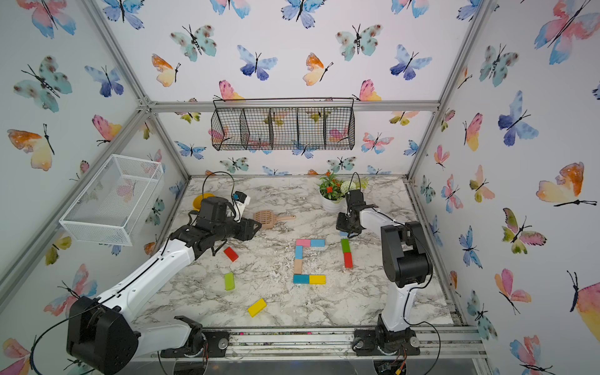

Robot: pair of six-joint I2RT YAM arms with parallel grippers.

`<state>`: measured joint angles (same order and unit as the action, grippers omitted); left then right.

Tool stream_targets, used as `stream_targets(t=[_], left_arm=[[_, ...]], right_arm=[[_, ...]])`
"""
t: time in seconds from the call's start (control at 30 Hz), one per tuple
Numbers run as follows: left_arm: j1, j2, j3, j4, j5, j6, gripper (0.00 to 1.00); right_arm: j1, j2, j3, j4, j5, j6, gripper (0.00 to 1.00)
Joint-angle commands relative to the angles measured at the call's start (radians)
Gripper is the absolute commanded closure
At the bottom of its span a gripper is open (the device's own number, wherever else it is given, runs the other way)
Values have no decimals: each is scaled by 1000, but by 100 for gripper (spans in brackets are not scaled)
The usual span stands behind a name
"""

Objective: Assemble the letter c with building blocks
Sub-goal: Assemble the building block at the center of the board.

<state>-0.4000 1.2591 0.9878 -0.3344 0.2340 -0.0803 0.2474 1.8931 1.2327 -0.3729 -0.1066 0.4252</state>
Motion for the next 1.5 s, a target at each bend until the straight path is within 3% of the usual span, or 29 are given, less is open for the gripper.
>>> stream_targets(t=[0.0,0.5,1.47], left_arm=[[7,6,21,-5,19,-4,40],[8,8,23,-5,22,-3,40],[14,14,30,-6,33,-6,40]], right_arm=[[-7,18,34,8,-5,-8,91],[-7,77,73,-7,-14,-11,92],[-10,14,14,-4,11,-11,91]])
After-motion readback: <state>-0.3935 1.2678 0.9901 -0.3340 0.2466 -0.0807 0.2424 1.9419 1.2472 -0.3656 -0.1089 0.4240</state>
